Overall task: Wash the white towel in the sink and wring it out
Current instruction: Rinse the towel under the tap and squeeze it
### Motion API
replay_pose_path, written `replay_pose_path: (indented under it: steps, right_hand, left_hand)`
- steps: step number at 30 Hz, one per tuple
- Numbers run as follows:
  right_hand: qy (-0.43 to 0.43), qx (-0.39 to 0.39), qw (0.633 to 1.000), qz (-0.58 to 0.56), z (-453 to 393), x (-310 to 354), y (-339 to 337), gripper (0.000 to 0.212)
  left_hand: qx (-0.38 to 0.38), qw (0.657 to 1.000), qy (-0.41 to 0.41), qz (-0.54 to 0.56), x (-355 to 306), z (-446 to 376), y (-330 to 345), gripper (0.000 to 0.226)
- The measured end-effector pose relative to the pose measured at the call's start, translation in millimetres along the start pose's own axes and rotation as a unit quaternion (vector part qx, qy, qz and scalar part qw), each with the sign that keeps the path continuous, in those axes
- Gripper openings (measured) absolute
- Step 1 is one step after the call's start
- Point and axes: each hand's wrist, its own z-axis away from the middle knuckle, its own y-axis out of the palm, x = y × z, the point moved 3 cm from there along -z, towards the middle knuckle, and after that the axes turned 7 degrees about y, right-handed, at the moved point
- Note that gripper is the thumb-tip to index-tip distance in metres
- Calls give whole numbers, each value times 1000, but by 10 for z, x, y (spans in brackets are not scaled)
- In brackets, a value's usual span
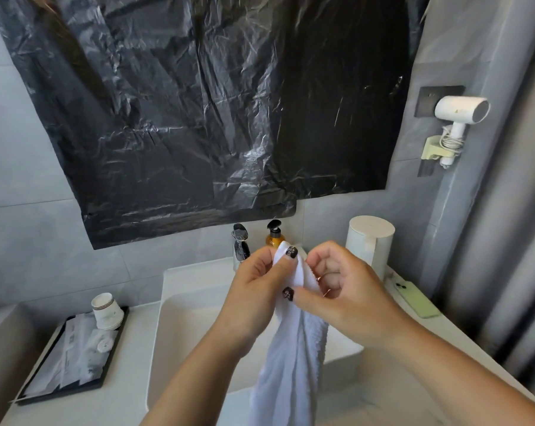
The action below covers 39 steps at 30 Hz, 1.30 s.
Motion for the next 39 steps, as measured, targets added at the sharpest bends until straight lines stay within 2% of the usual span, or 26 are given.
replay_pose_path:
  steps: [2, 7, 10, 16, 21, 23, 29, 34, 38, 39]
  right_hand:
    - [0, -8, 1000, 0, -5, 8, 0, 27]
    - [19, 22, 997, -78, -95, -25, -56, 14]
    - [24, 24, 996, -77, -109, -45, 8, 17]
    - [20, -37, 999, -22, -130, -111, 113, 16]
    - [18, -34, 999, -10, -127, -45, 88, 5]
    - [8, -26, 1000, -15, -123, 7, 93, 6]
    - [-20, -35, 999, -7, -88, 109, 198, 10]
    - [3, -67, 998, -14, -58, 115, 272, 17]
    - [-4, -72, 997, 29, -3, 168, 381, 18]
    - [-10, -82, 996, 35, 8, 179, 409, 20]
  left_hand:
    - [-1, 1000, 9, 4, -23, -10, 4, 39]
    - [-12, 999, 12, 27, -56, -34, -85, 49]
    - [-5, 999, 8, 47, -12, -29, -137, 44]
    - [48, 998, -12, 47, 74, 42, -284, 29]
    - [-32, 999, -6, 4, 182, 46, -456, 13]
    - [-46, 999, 3, -6, 222, 38, -491, 31]
    - [49, 993, 93, -48, 141, 55, -452, 39]
    - [62, 993, 98, -21, 127, 70, -568, 22]
    - [88, 992, 81, -33, 142, 86, -599, 36]
    - [99, 993, 64, -21, 140, 108, -604, 33]
